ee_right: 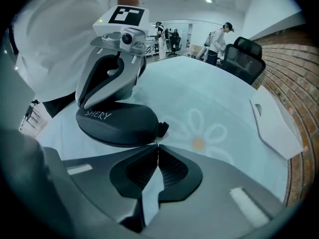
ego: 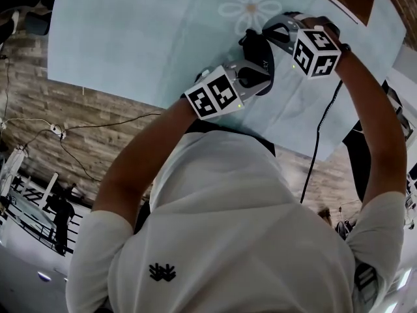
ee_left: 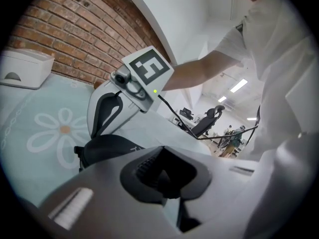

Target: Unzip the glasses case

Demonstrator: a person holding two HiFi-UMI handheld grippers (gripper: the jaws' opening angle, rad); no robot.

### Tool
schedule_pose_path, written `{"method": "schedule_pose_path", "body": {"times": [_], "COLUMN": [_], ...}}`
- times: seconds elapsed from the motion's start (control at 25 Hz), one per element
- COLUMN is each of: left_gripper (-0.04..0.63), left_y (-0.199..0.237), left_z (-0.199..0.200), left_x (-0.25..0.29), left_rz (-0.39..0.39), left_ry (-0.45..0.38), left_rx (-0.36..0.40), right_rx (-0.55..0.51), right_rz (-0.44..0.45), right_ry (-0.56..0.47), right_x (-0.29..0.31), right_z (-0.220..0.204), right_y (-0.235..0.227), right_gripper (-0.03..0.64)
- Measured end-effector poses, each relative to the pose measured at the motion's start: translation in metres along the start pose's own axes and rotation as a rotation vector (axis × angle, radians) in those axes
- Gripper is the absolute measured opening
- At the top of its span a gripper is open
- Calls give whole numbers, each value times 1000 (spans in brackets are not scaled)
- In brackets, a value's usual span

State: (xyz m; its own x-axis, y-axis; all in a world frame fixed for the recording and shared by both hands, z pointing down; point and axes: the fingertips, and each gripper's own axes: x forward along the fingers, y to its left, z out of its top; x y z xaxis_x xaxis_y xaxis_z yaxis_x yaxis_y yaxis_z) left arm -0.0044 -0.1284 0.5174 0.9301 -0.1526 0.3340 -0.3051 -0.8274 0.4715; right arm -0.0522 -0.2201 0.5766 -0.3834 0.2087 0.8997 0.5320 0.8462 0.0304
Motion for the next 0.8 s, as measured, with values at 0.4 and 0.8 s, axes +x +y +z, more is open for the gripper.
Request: {"method": "schedule_pose_path", "body": {"times": [0.4,0.8], "left_gripper": [51,52], "left_y": [2,-6], "left_z": [1,4], "left_x": [1,-1], "left_rz": [49,199], "left_ry": [20,52], "left_rx": [8,16], "right_rx": [-90,265], "right_rz": [-31,-353], "right_ry": [17,-39], "right_x": [6,-44], "right_z": [1,-42], "right_y": [-4,21], "right_gripper": [6,9]}}
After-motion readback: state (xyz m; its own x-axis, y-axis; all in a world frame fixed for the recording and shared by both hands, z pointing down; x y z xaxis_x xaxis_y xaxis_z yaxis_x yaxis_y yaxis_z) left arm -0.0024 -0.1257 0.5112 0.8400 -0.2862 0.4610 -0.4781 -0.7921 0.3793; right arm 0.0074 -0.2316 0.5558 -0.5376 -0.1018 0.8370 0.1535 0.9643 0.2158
